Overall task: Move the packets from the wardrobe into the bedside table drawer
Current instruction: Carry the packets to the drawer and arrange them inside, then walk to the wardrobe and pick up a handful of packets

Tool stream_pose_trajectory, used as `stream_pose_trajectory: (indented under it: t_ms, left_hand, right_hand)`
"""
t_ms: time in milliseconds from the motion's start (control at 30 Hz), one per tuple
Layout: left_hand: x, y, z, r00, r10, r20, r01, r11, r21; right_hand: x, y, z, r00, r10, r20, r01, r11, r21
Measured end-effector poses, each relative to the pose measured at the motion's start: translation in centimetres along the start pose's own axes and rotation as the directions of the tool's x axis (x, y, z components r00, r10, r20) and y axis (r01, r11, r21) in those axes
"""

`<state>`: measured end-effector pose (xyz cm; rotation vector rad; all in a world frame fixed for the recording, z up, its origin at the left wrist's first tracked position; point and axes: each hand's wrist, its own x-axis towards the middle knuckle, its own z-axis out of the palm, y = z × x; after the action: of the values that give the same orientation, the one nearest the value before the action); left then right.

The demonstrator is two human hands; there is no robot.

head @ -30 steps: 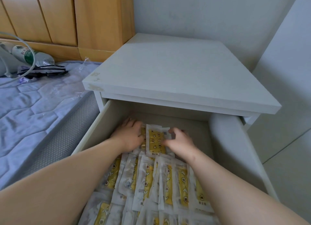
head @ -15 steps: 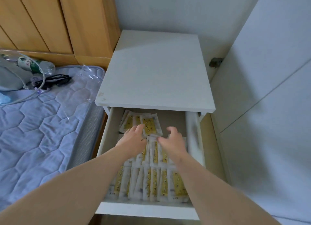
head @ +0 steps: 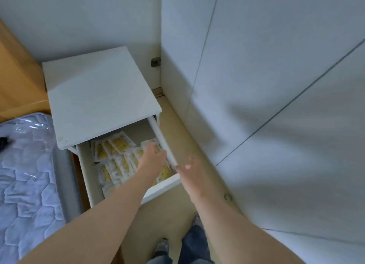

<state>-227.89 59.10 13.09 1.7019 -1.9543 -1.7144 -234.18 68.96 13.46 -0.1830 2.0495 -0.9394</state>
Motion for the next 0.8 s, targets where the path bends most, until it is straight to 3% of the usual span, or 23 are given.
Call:
stream_pose_trajectory:
  t_ms: [133,367,600,800]
  left_hand:
    - [-4.1,2.1,5.6,0.978,0.085,0.188,-0.094,0.995,0.036]
    - [-12.7,4.9,17.4,0.885,0.126,0.448,-0.178,0.981,0.075]
    - [-27.9,3.5,30.7,0.684,0.136,0.717,-0.345,0.926,0.153]
    - [-44.1,-1.3,41.9,0.49,0.058,0.87,-0.43,0.884,0.184]
  right_hand:
    - [-3.9,4.1,-5.0,0.976,0.171,-0.134,-0.134,0.959,0.248]
    - [-11.5,12.4,-14.7,0.855,0.372,-0.361,-0.075,0.779,0.623]
    - [-21.8,24.5,-23.8,0.676,0.563,-0.475,0.171,0.507,0.845]
    - [-33.0,38.7,-29.9,0.511,0.729,-0.456,0.382,0.283,0.88]
